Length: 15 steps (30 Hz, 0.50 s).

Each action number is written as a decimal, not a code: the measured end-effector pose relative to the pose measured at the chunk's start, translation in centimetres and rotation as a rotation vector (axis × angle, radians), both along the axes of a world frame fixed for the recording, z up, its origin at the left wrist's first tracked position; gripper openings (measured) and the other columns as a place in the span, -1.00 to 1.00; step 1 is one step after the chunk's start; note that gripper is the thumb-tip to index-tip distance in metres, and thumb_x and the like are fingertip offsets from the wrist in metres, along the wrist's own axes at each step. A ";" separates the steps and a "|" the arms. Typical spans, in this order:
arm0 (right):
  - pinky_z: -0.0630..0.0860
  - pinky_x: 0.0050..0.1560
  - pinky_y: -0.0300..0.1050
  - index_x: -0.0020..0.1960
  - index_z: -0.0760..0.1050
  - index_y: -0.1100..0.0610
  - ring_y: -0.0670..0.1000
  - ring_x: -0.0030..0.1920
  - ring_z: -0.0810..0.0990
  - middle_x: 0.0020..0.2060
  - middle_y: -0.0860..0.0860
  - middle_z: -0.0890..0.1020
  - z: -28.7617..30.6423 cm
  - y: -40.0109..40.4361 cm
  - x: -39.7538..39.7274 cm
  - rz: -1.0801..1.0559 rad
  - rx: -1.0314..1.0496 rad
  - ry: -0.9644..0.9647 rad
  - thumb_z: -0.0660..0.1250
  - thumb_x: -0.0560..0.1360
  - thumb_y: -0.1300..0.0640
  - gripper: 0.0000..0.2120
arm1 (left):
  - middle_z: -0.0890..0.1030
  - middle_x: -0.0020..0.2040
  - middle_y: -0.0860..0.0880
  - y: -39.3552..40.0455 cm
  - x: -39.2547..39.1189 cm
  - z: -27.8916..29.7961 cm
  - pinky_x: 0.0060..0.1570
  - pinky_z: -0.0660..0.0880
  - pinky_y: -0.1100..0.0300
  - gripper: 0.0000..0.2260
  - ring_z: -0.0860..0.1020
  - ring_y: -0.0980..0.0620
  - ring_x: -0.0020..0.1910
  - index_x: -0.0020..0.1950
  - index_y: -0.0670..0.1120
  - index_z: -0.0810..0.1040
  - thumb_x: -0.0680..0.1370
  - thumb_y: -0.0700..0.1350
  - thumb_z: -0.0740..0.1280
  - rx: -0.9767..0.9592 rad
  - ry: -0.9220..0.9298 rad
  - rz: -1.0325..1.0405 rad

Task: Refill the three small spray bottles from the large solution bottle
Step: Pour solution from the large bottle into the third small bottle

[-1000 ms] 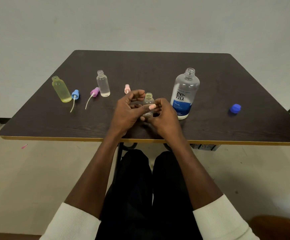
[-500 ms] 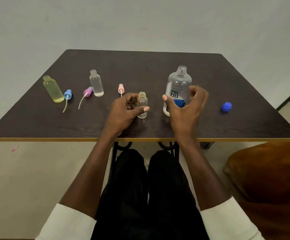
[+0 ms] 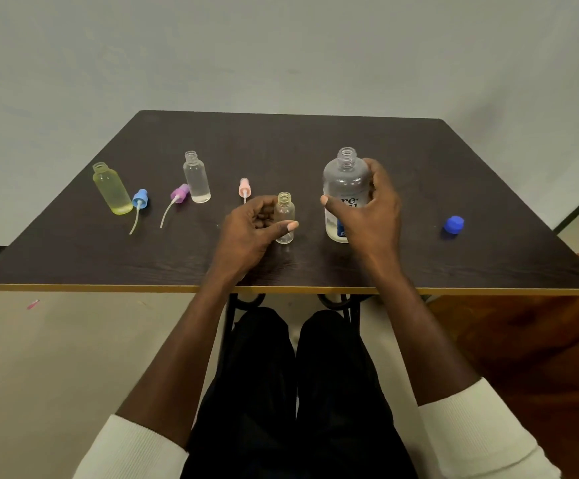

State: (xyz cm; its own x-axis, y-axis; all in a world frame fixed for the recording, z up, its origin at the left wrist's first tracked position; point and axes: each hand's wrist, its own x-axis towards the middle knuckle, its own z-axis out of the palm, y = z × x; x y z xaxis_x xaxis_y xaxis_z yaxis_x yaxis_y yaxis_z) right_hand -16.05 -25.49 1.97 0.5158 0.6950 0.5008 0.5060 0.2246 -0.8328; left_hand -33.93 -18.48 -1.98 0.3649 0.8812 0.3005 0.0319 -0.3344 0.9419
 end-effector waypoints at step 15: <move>0.33 0.21 -0.23 0.41 0.41 0.10 0.01 0.32 0.44 0.33 0.02 0.50 1.7 1.5 1.4 0.127 -0.270 -0.588 0.50 0.30 0.25 -0.30 | 0.73 0.09 -0.03 0.3 0.1 -0.4 0.22 0.61 -0.01 -0.61 0.69 0.01 0.12 0.27 -0.06 0.62 0.46 -0.19 0.56 -0.009 -0.017 0.010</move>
